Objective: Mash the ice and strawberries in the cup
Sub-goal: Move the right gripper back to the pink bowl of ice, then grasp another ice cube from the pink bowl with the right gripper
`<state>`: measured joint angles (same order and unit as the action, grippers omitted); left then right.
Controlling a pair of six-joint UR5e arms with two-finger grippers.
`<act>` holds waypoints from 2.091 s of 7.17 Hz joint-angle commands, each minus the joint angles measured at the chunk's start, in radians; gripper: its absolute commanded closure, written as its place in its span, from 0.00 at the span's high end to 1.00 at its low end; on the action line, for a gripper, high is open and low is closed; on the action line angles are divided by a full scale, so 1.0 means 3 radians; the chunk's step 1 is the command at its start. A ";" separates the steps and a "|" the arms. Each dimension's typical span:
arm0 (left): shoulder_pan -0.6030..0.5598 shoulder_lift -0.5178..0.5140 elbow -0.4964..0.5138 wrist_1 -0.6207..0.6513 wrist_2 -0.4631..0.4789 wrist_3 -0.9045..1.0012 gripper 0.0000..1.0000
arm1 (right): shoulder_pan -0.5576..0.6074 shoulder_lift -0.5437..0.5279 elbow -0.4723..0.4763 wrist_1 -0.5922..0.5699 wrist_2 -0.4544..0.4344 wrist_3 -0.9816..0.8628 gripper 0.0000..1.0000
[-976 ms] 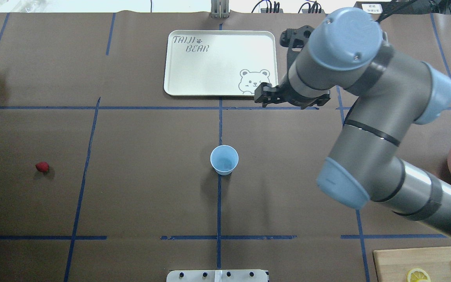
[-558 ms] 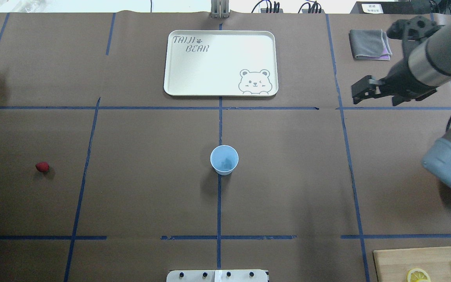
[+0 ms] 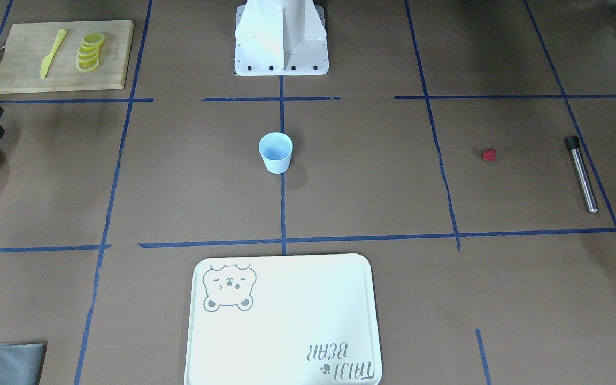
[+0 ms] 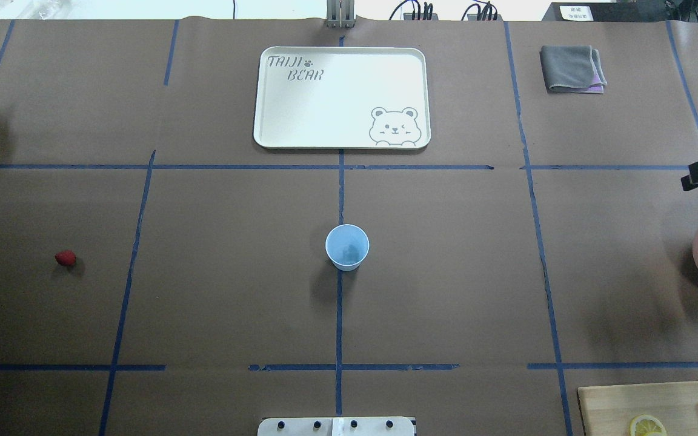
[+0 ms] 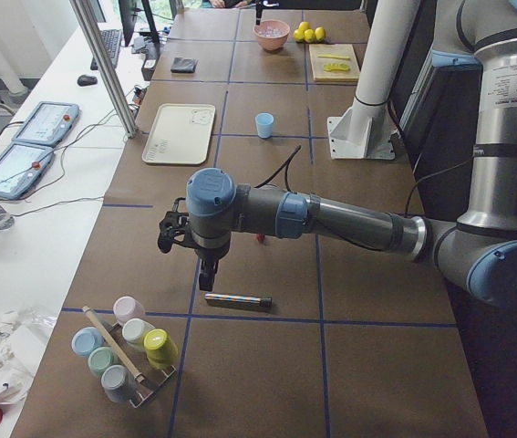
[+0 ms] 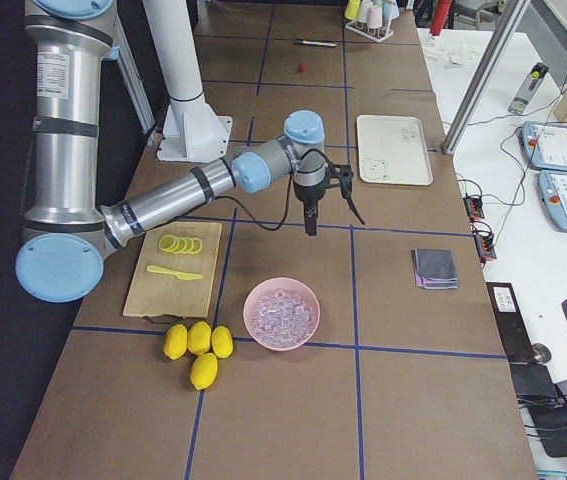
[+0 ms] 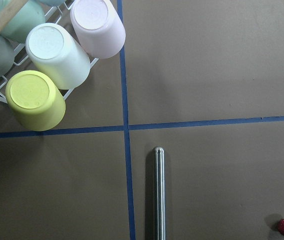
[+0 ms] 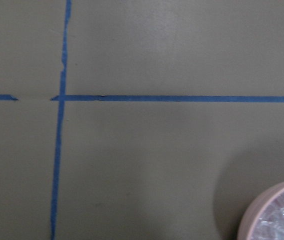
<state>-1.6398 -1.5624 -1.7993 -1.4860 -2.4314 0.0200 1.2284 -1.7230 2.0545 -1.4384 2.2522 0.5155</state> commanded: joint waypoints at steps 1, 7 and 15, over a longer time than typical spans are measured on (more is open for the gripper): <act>0.0000 0.0008 -0.0036 0.0004 0.0000 0.0000 1.00 | 0.0312 -0.0229 -0.0328 0.0162 0.0168 -0.0709 0.99; 0.0000 0.0013 -0.0087 -0.0001 -0.0005 -0.0133 1.00 | 0.0318 -0.0249 -0.0906 0.0172 -0.0021 -0.0976 0.92; 0.0000 0.0044 -0.0169 -0.0001 -0.0005 -0.0138 1.00 | 0.0159 -0.0203 -0.1142 0.0162 -0.0103 -0.1171 0.72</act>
<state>-1.6398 -1.5496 -1.8488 -1.4864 -2.4329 -0.0210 1.2771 -1.7851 1.7211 -1.3893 2.2198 0.1647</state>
